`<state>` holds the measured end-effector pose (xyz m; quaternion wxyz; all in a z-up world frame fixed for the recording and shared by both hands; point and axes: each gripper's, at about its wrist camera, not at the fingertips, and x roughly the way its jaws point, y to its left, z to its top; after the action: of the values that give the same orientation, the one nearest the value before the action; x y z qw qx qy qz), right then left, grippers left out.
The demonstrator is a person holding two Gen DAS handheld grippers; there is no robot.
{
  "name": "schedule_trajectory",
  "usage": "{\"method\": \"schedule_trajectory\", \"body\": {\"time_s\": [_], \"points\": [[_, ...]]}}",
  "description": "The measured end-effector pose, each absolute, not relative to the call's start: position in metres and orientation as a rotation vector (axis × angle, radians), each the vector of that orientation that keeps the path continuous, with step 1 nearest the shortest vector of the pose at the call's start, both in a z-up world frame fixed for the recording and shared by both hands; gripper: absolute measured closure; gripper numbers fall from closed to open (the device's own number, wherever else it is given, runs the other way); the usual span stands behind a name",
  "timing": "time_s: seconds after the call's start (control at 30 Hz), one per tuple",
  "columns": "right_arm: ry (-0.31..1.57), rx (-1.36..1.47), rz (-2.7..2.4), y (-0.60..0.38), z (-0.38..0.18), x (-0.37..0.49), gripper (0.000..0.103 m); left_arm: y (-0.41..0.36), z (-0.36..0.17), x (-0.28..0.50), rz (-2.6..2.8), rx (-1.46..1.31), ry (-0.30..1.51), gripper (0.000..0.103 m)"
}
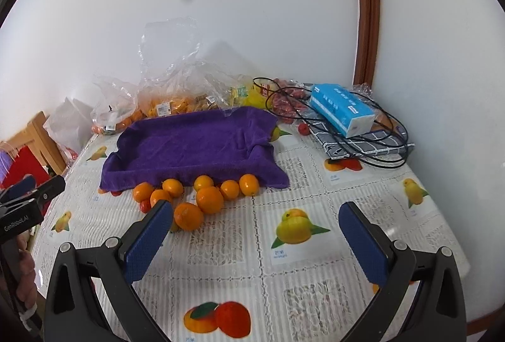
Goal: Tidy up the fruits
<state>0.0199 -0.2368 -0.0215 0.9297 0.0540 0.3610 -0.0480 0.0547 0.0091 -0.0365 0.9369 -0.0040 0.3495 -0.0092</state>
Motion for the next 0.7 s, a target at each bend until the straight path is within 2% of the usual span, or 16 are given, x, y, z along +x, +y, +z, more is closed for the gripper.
{"method": "schedule_trajectory", "body": {"time_s": [0.23, 0.33, 0.4, 0.43, 0.5, 0.6, 0.7], "points": [[0.755, 0.072, -0.121, -0.244, -0.041, 0.047, 0.001, 0.005, -0.061, 0.084, 0.011, 0.037, 0.764, 0.001], [0.756, 0.064, -0.107, -0.247, -0.052, 0.058, 0.005, 0.005, -0.076, 0.100, 0.010, 0.020, 0.803, 0.001], [0.778, 0.059, -0.103, -0.247, -0.060, 0.067, 0.012, 0.006, -0.083, 0.108, -0.003, 0.011, 0.811, 0.001], [0.787, 0.053, -0.097, -0.247, -0.066, 0.072, 0.015, 0.006, -0.086, 0.110, -0.015, 0.009, 0.811, 0.004], [0.811, 0.049, -0.084, -0.247, -0.077, 0.081, 0.033, 0.005, -0.091, 0.114, -0.034, 0.004, 0.810, 0.007], [0.851, 0.065, -0.057, -0.249, -0.096, 0.096, 0.048, 0.003, -0.098, 0.121, -0.047, 0.011, 0.803, 0.008], [0.882, 0.092, -0.033, -0.251, -0.113, 0.115, 0.056, 0.002, -0.104, 0.128, -0.040, 0.025, 0.801, 0.008]]}}
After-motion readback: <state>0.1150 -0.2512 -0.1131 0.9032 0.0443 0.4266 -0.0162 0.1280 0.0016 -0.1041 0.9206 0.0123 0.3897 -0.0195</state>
